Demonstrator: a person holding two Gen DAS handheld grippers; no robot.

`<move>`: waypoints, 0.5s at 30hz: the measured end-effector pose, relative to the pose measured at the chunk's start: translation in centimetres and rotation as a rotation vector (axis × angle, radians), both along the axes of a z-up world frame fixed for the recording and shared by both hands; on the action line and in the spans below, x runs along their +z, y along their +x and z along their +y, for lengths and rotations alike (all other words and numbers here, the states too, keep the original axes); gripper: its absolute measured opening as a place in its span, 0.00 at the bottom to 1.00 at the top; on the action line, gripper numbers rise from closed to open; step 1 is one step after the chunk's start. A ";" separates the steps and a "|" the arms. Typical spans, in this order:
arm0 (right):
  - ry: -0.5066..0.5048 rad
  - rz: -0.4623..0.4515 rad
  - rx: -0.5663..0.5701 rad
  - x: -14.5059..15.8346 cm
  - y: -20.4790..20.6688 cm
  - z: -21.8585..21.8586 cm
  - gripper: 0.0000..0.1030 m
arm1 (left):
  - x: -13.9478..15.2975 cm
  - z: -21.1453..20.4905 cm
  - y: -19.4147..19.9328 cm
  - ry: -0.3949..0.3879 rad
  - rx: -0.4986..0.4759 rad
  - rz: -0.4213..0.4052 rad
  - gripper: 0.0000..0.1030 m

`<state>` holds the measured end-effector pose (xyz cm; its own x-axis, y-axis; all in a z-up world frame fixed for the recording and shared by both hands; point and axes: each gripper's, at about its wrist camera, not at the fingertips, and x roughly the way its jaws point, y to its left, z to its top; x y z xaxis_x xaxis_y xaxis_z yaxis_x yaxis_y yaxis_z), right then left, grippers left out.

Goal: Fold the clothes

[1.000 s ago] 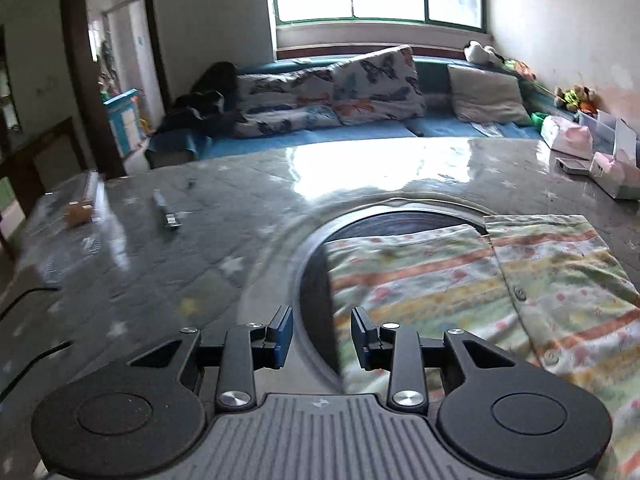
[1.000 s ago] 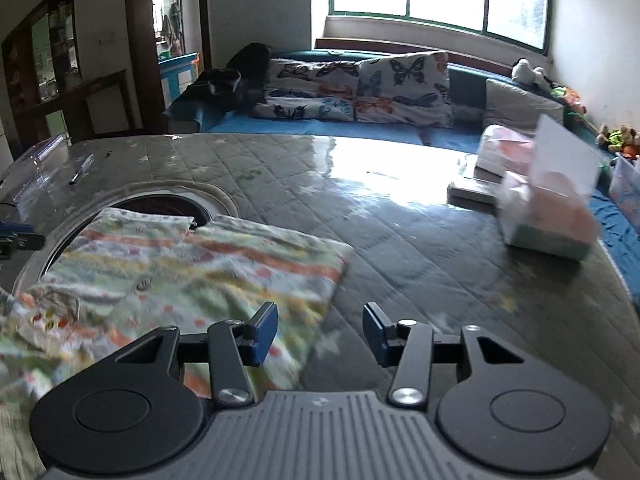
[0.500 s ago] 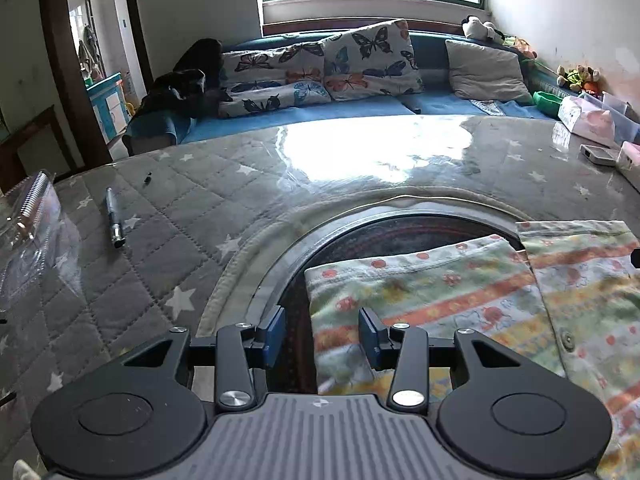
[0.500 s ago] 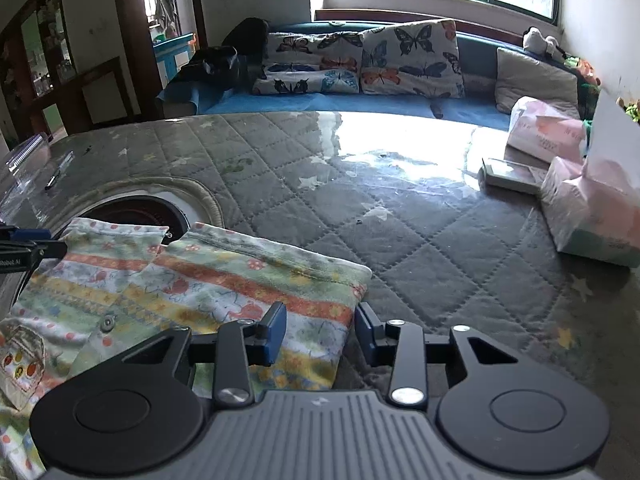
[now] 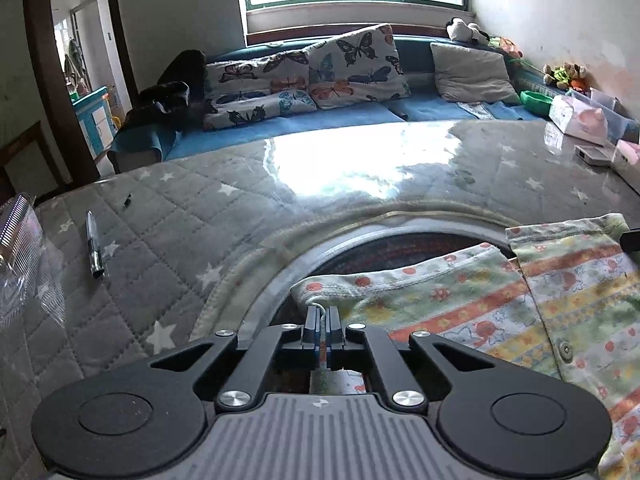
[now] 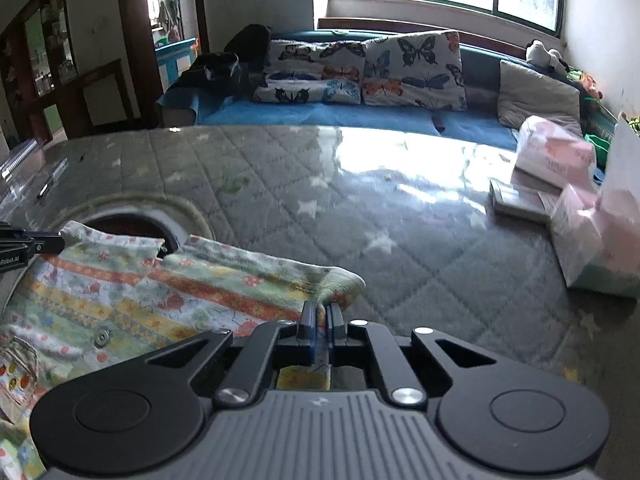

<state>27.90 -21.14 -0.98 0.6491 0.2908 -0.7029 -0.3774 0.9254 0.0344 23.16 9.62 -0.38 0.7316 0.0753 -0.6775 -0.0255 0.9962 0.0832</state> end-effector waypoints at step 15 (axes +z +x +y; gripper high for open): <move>-0.077 -0.011 0.120 2.0 -2.0 1.7 0.26 | 1.0 0.1 -0.8 -0.008 0.005 0.003 0.16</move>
